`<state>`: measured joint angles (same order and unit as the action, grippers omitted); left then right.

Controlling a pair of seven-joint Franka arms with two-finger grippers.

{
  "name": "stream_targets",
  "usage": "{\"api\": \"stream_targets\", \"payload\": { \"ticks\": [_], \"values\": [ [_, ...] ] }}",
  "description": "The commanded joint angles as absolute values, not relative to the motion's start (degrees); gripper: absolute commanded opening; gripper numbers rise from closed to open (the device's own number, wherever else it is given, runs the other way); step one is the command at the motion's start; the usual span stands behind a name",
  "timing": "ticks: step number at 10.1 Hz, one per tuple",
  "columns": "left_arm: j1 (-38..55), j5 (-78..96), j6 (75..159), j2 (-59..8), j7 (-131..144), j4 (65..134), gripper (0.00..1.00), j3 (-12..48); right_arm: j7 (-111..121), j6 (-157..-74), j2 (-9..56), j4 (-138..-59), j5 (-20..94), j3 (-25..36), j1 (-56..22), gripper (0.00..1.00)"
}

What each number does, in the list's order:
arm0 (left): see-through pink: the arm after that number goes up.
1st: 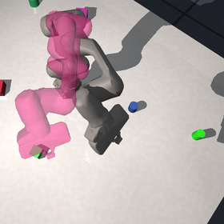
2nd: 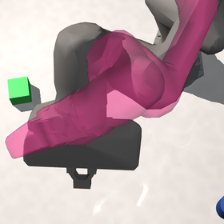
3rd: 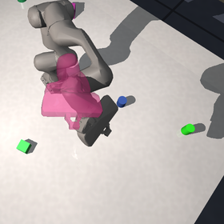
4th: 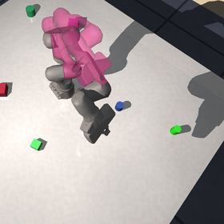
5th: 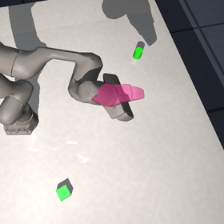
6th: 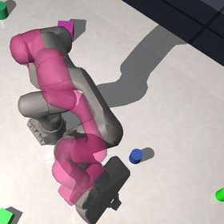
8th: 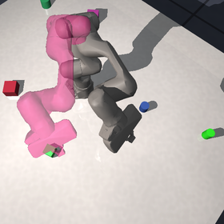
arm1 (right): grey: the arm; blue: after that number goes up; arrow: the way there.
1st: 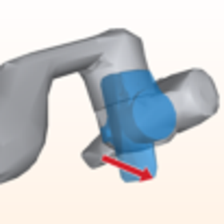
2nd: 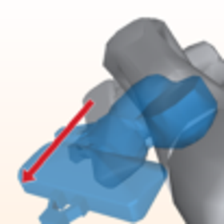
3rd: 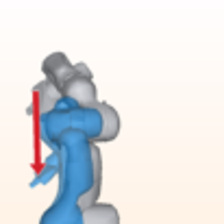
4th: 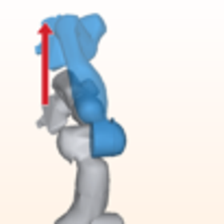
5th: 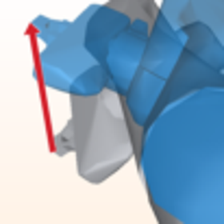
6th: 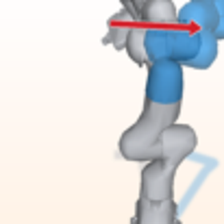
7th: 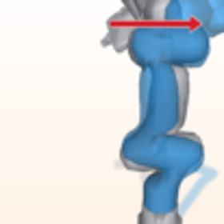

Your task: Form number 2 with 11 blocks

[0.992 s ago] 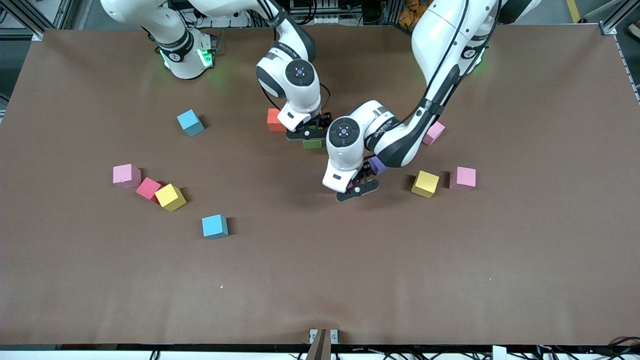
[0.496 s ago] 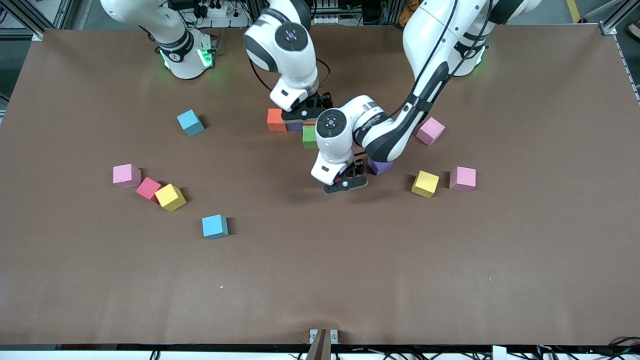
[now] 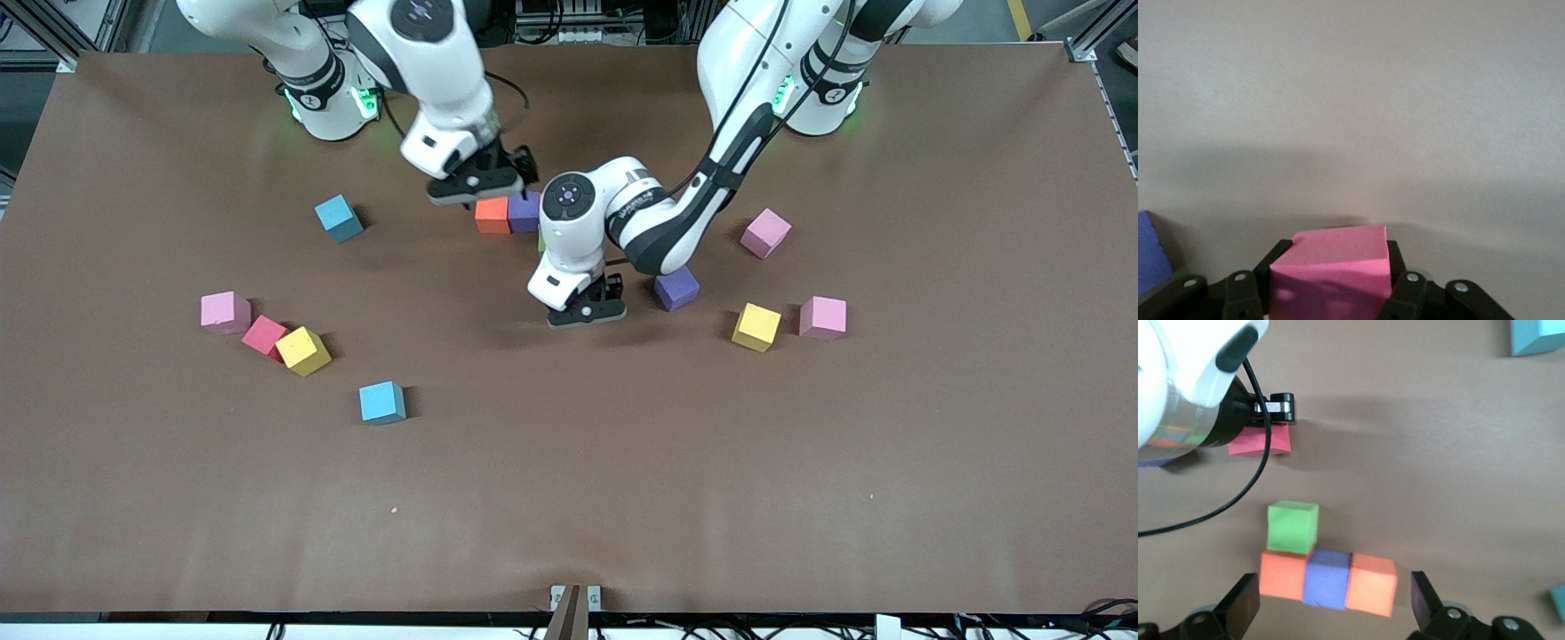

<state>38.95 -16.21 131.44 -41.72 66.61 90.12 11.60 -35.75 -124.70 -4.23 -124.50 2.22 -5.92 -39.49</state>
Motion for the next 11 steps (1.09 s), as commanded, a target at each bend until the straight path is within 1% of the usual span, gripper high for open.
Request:
{"api": "stream_targets", "payload": {
  "ticks": [1,3,4,5,7,9,10,11],
  "values": [
    [40.34,-17.75,132.71,-42.45,67.76,89.38,0.45,11.07,-30.53,-121.75,-9.83,-127.27,1.76,-4.24,-39.20,1.00],
    [41.31,-17.67,132.89,-42.89,67.76,89.12,0.45,10.90,-23.15,-117.09,-13.61,-127.00,1.85,3.04,-39.11,1.00],
    [41.92,-18.01,132.89,-42.89,67.85,89.21,0.45,10.90,-21.55,-115.68,-14.41,-126.48,2.02,8.12,-39.02,1.00],
    [41.92,-18.10,132.89,-42.98,67.85,89.21,0.45,10.90,-20.49,-114.01,-14.24,-124.13,2.02,11.48,-38.33,1.00],
    [42.62,-18.11,132.89,-43.07,67.76,89.21,0.45,10.90,-19.34,-113.12,-12.58,-119.38,2.02,12.39,-31.51,1.00],
    [43.59,-18.11,132.98,-44.11,67.76,89.03,0.45,10.81,-12.61,-112.68,-7.06,-112.62,1.76,12.22,-26.13,1.00],
    [44.12,-18.11,132.98,-44.38,67.76,89.03,0.45,10.72,-11.70,-112.76,-3.90,-109.89,1.06,12.13,-24.97,1.00],
    [44.64,-18.11,132.98,-44.65,67.76,89.03,0.46,10.72,-11.60,-112.59,-0.21,-105.16,-0.51,12.13,-23.83,1.00]
  ]
}}
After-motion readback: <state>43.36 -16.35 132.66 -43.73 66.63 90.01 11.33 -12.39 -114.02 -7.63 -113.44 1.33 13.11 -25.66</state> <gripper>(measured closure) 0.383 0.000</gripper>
